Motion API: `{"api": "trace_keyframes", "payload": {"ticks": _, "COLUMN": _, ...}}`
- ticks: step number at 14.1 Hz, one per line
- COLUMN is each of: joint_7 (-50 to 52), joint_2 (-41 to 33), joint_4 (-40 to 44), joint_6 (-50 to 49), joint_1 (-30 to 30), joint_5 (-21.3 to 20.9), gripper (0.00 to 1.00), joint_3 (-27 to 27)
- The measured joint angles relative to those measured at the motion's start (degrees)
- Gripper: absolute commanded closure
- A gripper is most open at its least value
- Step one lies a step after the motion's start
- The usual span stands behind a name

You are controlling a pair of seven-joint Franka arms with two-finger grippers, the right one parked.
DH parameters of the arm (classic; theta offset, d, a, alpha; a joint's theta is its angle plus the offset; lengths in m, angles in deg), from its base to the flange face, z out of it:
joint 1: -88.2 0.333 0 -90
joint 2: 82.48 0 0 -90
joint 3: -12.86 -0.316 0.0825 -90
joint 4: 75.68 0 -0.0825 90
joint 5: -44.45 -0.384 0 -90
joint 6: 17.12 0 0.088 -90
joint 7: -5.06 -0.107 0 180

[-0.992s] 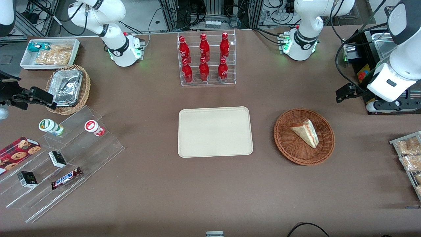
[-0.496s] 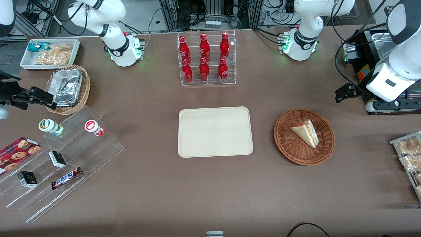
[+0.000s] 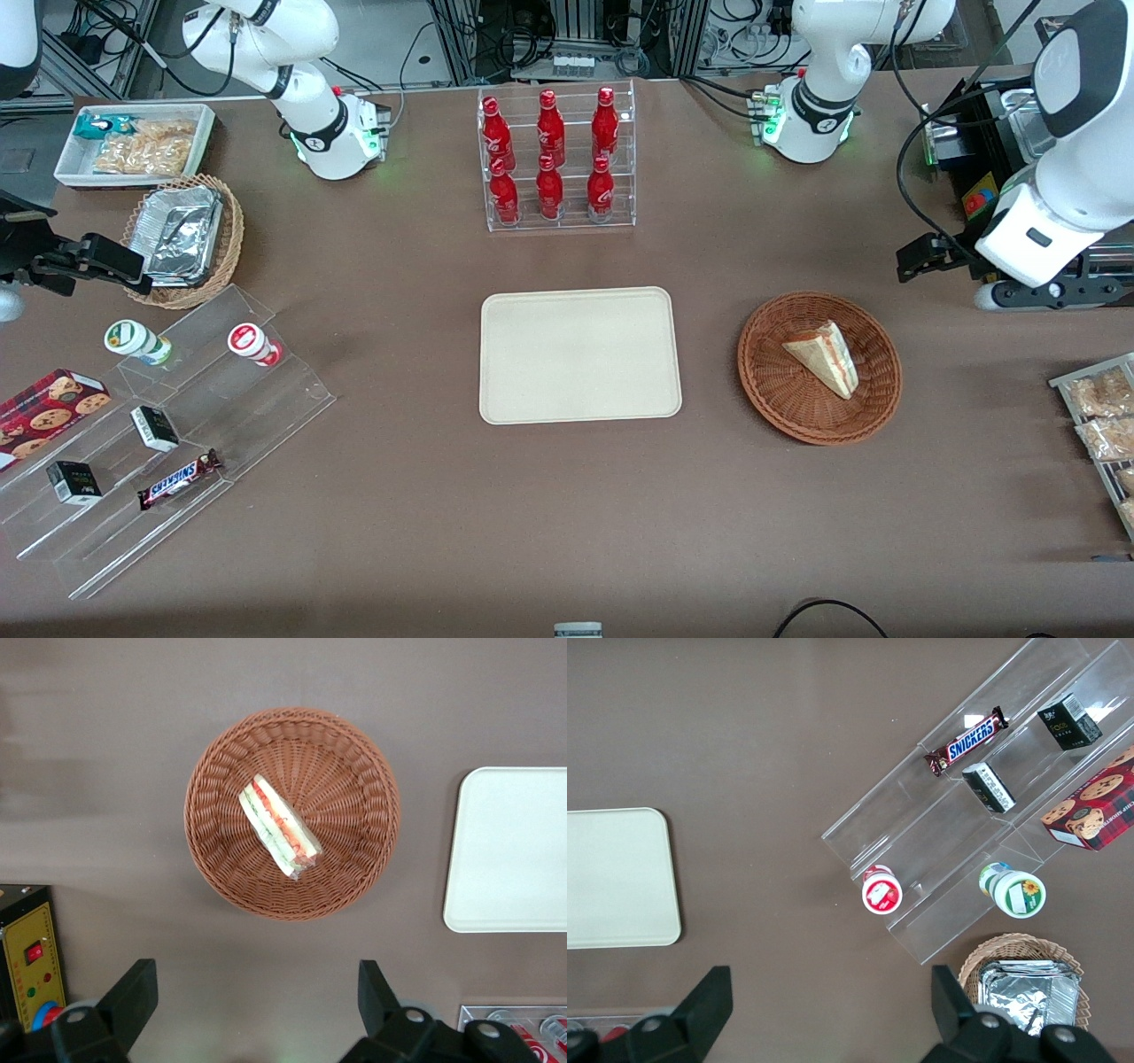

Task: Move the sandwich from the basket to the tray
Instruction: 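Move the left gripper down over the wrapped sandwich in the basket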

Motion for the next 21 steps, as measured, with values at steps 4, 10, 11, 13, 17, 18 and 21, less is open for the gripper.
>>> {"api": "trace_keyframes", "payload": {"ticks": 4, "joint_7": 0.0, "joint_2": 3.5, "joint_4": -1.83, "joint_6": 3.28, "joint_1": -0.73, "joint_5": 0.0, "gripper": 0.0, "joint_3": 0.04}}
{"api": "trace_keyframes", "payload": {"ticks": 10, "joint_7": 0.0, "joint_2": 4.93, "joint_4": -13.92, "joint_6": 19.98, "joint_1": -2.21, "joint_5": -0.01, "gripper": 0.0, "joint_3": 0.06}}
{"api": "trace_keyframes", "payload": {"ticks": 11, "joint_7": 0.0, "joint_2": 4.96, "joint_4": -16.44, "joint_6": 23.47, "joint_1": -2.44, "joint_5": -0.01, "gripper": 0.0, "joint_3": 0.06}}
{"api": "trace_keyframes", "payload": {"ticks": 13, "joint_7": 0.0, "joint_2": 5.02, "joint_4": -21.61, "joint_6": 31.06, "joint_1": -2.73, "joint_5": -0.01, "gripper": 0.0, "joint_3": 0.06}}
{"api": "trace_keyframes", "payload": {"ticks": 17, "joint_7": 0.5, "joint_2": 5.31, "joint_4": -29.37, "joint_6": 40.57, "joint_1": -3.39, "joint_5": 0.0, "gripper": 0.0, "joint_3": 0.06}}
{"api": "trace_keyframes", "payload": {"ticks": 18, "joint_7": 2.01, "joint_2": 5.39, "joint_4": -29.89, "joint_6": 40.88, "joint_1": -3.38, "joint_5": 0.04, "gripper": 0.0, "joint_3": 0.03}}
{"api": "trace_keyframes", "payload": {"ticks": 21, "joint_7": 14.28, "joint_2": 5.4, "joint_4": -30.12, "joint_6": 41.0, "joint_1": -3.39, "joint_5": 0.07, "gripper": 0.0, "joint_3": 0.01}}
